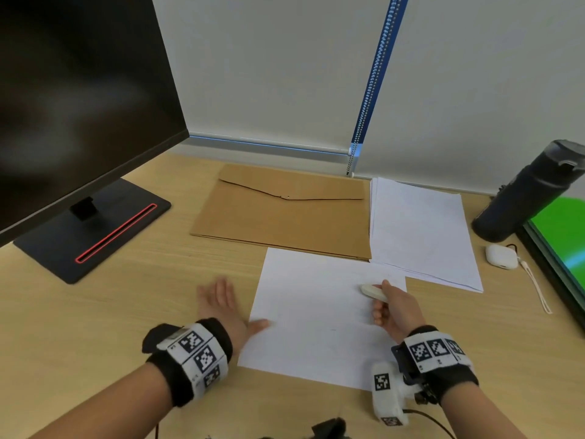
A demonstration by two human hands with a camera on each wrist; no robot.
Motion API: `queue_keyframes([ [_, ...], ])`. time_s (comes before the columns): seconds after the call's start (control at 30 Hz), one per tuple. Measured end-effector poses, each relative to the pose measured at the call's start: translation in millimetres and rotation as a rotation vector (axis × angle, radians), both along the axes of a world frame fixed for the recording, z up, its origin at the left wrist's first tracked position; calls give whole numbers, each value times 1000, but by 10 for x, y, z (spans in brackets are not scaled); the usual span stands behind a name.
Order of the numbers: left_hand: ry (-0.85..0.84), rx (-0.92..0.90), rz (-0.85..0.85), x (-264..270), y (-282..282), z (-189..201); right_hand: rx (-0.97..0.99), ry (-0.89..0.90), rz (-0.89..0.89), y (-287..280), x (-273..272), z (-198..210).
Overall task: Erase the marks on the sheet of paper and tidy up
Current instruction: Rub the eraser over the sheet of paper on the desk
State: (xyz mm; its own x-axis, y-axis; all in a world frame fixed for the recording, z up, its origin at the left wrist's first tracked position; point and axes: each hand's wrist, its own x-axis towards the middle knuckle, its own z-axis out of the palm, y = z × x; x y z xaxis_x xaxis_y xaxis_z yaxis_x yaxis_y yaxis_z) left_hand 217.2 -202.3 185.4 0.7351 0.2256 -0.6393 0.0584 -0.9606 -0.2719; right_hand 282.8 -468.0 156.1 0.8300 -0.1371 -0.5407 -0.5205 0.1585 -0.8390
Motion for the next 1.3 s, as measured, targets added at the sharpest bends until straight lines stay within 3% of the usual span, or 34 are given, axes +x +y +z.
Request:
queue_keyframes([
  [0.07,-63,-36,0,45,-7,63,-12,-1,12,4,4,6],
  [0.17,-131,-288,-280,11,-265,40,-20,1,12,4,8,-1],
  [0.27,-81,-549,-577,-41,-677,-76,-16,-3,5,4,9,-13],
  [0.4,37,-591,-820,-122,-1010,-190,-21,-2,7,4,6,-15],
  [0.5,59,-480,-641,-172,-829,-186,-21,-2,0,-4,-3,-5],
  [0.7,90,79,265,12,-201,97,-39,15,11,-3,-15,36],
  [0.73,84,125,267,48,-189,195,-40,16,12,-3,-14,43],
  [0.83,-38,153,-103,88,-266,340,-40,18,12,1,-13,45],
  [0.93,-177,-197,-407,120,-423,152,-39,20,7,3,-15,42],
  [1.0,-78,-412,-649,83,-571,-7,-31,21,2,2,-17,46],
  [1.07,23,-473,-750,60,-575,-156,-29,20,4,2,-23,55],
  [1.17,-4,-381,-617,133,-343,-227,-38,18,21,1,-35,72],
  [1.3,-108,129,-265,310,-18,-33,-60,22,43,7,-36,79],
])
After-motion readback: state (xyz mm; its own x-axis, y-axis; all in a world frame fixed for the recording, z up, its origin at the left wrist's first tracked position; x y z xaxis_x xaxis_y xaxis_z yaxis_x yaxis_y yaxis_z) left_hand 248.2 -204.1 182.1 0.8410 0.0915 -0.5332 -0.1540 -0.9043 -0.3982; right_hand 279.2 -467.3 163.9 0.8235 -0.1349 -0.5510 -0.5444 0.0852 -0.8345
